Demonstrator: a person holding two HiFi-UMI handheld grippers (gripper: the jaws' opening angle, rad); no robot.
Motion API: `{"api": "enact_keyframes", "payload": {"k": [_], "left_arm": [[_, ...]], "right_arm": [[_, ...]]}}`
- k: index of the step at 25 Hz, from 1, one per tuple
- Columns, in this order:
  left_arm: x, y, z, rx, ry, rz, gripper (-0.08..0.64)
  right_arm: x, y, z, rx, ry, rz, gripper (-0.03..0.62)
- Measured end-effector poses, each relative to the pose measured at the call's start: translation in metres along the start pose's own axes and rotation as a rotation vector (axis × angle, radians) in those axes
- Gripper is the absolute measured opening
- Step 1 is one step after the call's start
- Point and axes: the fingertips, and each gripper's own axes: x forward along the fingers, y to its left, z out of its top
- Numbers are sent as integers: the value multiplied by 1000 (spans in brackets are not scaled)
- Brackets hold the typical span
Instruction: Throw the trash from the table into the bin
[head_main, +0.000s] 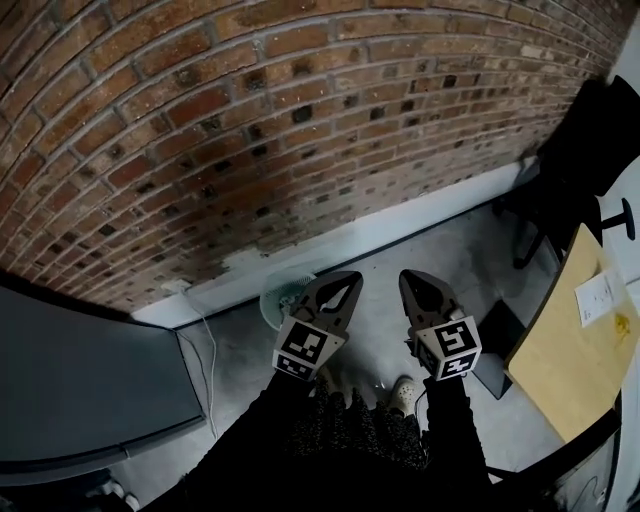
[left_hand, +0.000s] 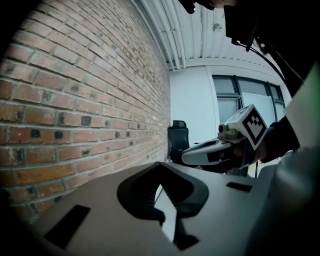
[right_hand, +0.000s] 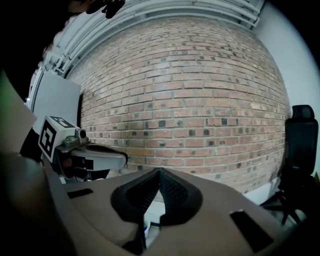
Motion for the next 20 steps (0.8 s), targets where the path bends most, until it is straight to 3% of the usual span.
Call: {"api": "enact_keyframes", "payload": {"k": [9, 20], "left_arm": [[66, -106, 40, 8, -39, -89, 6], [156, -219, 81, 36, -72, -164, 6]], "right_arm": [[-101, -93, 2, 39, -33, -104, 9], [-212, -201, 0, 19, -70, -230, 9]]}}
